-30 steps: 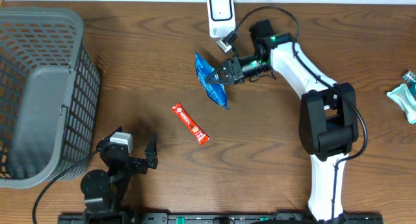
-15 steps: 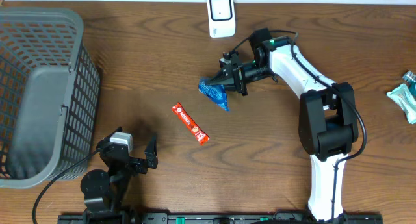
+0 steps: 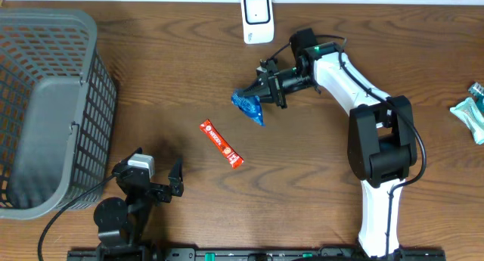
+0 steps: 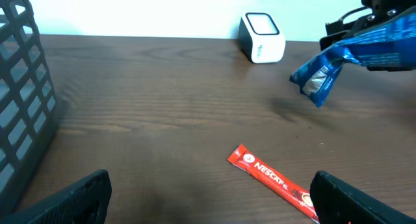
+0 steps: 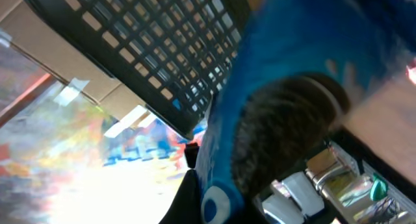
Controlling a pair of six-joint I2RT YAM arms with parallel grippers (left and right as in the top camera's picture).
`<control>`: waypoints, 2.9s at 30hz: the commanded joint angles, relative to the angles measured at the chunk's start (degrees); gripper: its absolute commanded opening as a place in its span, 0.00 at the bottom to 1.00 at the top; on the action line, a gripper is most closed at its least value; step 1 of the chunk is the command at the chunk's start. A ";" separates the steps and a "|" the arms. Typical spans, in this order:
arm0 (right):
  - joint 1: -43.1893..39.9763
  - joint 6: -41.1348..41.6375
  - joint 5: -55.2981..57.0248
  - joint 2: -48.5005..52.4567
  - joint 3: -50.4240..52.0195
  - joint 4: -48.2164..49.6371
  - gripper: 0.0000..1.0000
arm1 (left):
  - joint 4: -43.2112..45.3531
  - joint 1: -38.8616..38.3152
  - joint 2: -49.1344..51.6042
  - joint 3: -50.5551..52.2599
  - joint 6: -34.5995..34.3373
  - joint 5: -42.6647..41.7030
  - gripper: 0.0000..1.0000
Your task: Scan the item barcode
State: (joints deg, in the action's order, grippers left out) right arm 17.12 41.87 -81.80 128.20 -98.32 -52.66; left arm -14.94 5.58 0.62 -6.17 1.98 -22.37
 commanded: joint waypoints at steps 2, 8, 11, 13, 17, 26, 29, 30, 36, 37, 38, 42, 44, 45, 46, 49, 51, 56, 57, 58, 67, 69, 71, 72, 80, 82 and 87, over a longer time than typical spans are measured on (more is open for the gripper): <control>-0.63 1.33 11.61 -1.27 -2.12 10.10 0.02 | -0.17 0.13 -0.39 1.31 0.79 -0.35 0.98; 0.31 -4.26 27.67 -1.92 -7.56 9.51 0.02 | -0.17 0.13 -0.39 1.31 0.79 -0.35 0.98; 1.68 -6.14 40.44 -2.93 -9.84 6.40 0.02 | -0.17 0.13 -0.39 1.31 0.79 -0.35 0.98; 3.34 -5.77 55.58 -3.19 -9.92 3.52 0.01 | -0.17 0.13 -0.39 1.31 0.79 -0.37 0.98; 7.02 -2.58 62.77 -1.73 -6.67 0.42 0.01 | -0.17 0.13 -0.39 1.31 0.79 -0.35 0.98; 12.07 -1.09 52.57 -0.81 -0.22 3.30 0.01 | -0.17 0.13 -0.39 1.31 0.79 -0.37 0.98; 12.22 -7.63 40.63 -0.83 -0.24 8.63 0.01 | -0.17 0.13 -0.39 1.31 0.79 -0.37 0.98; 12.15 -9.97 35.39 -0.85 -0.46 10.99 0.01 | -0.17 0.13 -0.39 1.31 0.79 -0.35 0.98; 11.67 -14.78 47.04 -1.62 -12.79 1.22 0.01 | -0.17 0.13 -0.39 1.31 0.79 -0.37 0.98; 11.69 -15.61 48.98 -1.77 -15.63 -0.87 0.01 | -0.17 0.13 -0.39 1.31 0.79 -0.35 0.98; 11.69 -16.57 51.87 -1.81 -18.88 -3.10 0.01 | -0.17 0.13 -0.39 1.31 0.79 -0.35 0.98; 11.91 -21.29 66.31 -1.81 -27.21 -6.36 0.01 | -0.17 0.13 -0.39 1.31 0.79 -0.35 0.98; 11.85 -18.01 71.34 -1.81 -28.41 -5.35 0.01 | -0.17 0.13 -0.39 1.31 0.79 -0.35 0.98; 11.50 -16.00 71.41 -1.81 -28.41 -4.02 0.01 | -0.17 0.13 -0.39 1.31 0.79 -0.37 0.98; 11.08 -14.88 70.84 -1.77 -28.39 -2.73 0.01 | -0.17 0.13 -0.39 1.31 0.79 -0.35 0.98; 9.70 -14.45 69.48 -0.72 -28.35 2.34 0.01 | -0.17 0.13 -0.39 1.31 0.79 -0.35 0.98; 9.07 -14.47 69.72 0.44 -28.35 7.30 0.01 | -0.17 0.13 -0.39 1.31 0.79 -0.35 0.98; 8.41 -14.01 73.72 4.76 -28.37 18.91 0.01 | -0.17 0.13 -0.39 1.31 0.79 -0.35 0.98; 8.28 -13.55 74.93 5.95 -28.37 20.98 0.01 | -0.17 0.13 -0.39 1.31 0.79 -0.35 0.98; 8.22 -13.31 75.67 7.02 -28.37 23.02 0.01 | -0.17 0.13 -0.39 1.31 0.79 -0.35 0.98; 6.80 -8.50 80.83 15.32 -28.39 38.47 0.01 | -0.17 0.13 -0.39 1.31 0.79 -0.37 0.98; 5.90 -7.08 80.87 15.91 -28.39 39.47 0.01 | -0.17 0.13 -0.39 1.31 0.79 -0.35 0.98; 5.51 -6.25 80.48 15.93 -28.37 38.91 0.01 | -0.17 0.13 -0.39 1.31 0.79 -0.35 0.98; 5.42 -5.95 79.89 15.93 -28.37 38.51 0.01 | -0.17 0.13 -0.39 1.31 0.79 -0.37 0.98; 3.67 -4.20 69.64 14.19 -29.77 29.42 0.01 | -0.17 0.13 -0.39 1.31 0.79 -0.35 0.98; 2.34 -4.57 69.02 11.76 -30.25 23.67 0.01 | -0.17 0.13 -0.39 1.31 0.79 -0.37 0.98; -2.16 -9.25 69.59 2.86 -30.27 10.47 0.01 | -0.17 0.13 -0.39 1.31 0.79 -0.35 0.98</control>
State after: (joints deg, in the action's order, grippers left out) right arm 19.22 35.46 -11.53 141.56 -126.58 -37.95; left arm -14.96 5.58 0.62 -6.17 1.96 -22.37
